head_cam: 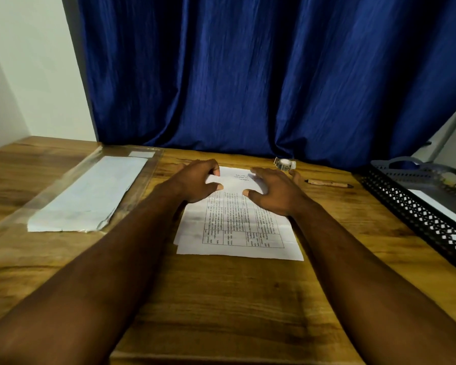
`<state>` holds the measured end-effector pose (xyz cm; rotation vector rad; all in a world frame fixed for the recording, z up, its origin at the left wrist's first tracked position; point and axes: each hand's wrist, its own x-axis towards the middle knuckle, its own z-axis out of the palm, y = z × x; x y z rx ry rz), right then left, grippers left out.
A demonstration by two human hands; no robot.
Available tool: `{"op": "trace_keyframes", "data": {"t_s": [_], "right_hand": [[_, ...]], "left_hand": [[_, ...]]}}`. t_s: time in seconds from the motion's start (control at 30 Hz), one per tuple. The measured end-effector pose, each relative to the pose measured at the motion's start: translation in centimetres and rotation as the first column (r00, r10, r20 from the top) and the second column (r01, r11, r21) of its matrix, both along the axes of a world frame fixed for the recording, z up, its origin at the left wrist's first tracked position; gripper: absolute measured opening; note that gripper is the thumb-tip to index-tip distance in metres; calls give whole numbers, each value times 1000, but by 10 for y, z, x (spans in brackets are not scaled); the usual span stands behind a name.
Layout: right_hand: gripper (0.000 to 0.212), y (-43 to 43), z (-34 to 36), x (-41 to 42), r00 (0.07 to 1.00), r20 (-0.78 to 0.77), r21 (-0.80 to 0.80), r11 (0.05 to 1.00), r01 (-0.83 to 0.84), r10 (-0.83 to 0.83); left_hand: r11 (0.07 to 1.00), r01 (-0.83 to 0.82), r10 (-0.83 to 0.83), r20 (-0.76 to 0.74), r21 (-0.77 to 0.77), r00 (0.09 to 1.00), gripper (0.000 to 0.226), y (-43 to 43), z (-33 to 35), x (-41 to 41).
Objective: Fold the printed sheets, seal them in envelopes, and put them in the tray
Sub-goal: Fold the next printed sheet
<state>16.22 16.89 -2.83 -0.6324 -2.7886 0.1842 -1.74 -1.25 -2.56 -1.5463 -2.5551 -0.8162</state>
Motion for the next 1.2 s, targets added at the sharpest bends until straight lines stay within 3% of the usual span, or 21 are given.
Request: {"op": "trace_keyframes", "data": {"t_s": [0.07,0.23,0.37,0.5,0.63,0.7,0.83,1.0,1.1,1.2], "right_hand": [[80,-1,1,-1,999,-33,-12,999,-35,34],[83,-6,14,1,987,-122,130,988,-85,101],[72,-13,18,-1,978,-177,255,965,-63,111],[51,-13,18,-4,934,-342,328,945,14,105],[30,-7,14,-6,958,-277,349,936,33,69],[35,-6,10,-6,979,-196,329,944,9,59],[39,-9,10,-4,995,-91,195,981,-16,34],[25,-13,8,-5,1000,-14,227,974,18,-15],[43,-28,6,-13,994,-89,163,985,-51,66],[55,-44,-1,-27,973,-2,65,970,-232,233]], "left_hand": [[997,18,-23,64,75,998,31,-2,0,1],[944,-11,-59,203,331,977,48,-3,7,8],[900,-95,-12,241,426,970,31,2,8,12],[899,-103,38,158,425,987,16,0,14,18],[963,-30,10,76,268,997,17,-1,9,21],[987,-2,-1,14,161,1000,18,0,5,21],[996,10,-11,7,90,1000,6,0,2,17],[997,36,-37,1,63,999,24,4,-5,14],[994,44,-44,1,103,999,10,6,-9,17],[986,29,-36,41,165,999,7,7,-12,18]]}}
